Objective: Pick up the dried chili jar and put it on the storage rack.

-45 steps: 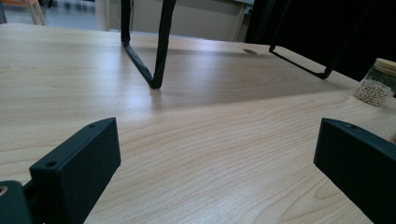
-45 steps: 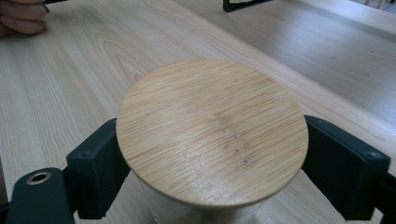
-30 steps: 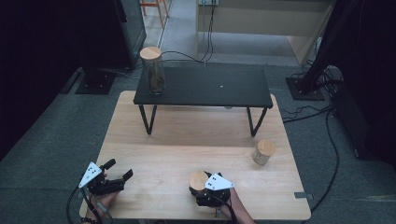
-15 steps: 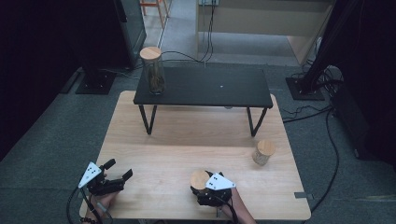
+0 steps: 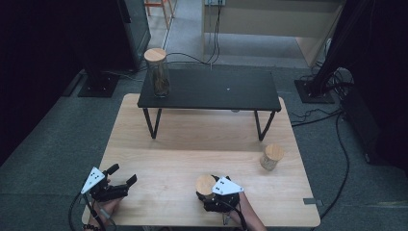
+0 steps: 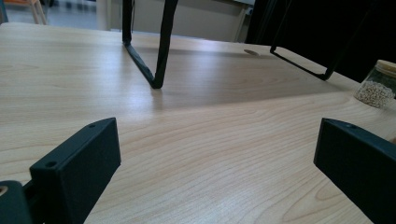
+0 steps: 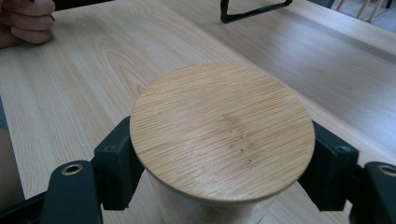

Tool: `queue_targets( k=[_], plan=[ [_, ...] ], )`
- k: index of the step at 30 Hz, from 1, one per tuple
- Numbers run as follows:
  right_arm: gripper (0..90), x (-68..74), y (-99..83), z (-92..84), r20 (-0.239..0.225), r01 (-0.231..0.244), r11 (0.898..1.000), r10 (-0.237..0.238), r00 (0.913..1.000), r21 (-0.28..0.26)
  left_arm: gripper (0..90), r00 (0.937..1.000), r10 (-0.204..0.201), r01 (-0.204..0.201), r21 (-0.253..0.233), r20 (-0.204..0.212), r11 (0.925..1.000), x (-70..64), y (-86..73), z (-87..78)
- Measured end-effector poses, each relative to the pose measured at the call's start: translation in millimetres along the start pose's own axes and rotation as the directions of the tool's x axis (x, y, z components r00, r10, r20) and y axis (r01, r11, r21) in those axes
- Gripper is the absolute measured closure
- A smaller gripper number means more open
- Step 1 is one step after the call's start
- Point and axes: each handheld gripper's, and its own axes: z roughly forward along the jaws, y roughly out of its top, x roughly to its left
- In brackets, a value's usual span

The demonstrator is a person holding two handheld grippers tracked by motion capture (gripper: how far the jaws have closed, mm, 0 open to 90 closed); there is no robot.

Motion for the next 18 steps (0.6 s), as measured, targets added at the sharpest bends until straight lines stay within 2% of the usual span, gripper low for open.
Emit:
queue_targets(
  k=[18],
  plan=[
    [25.7, -2.3, 32.0, -10.6, 0.02, 0.013, 1.0, -0.013, 0.9997, 0.006, 0.6, 1.0, -0.002, 0.002, -0.001, 0.002, 1.0, 0.5, -0.2, 0.0]
  ],
)
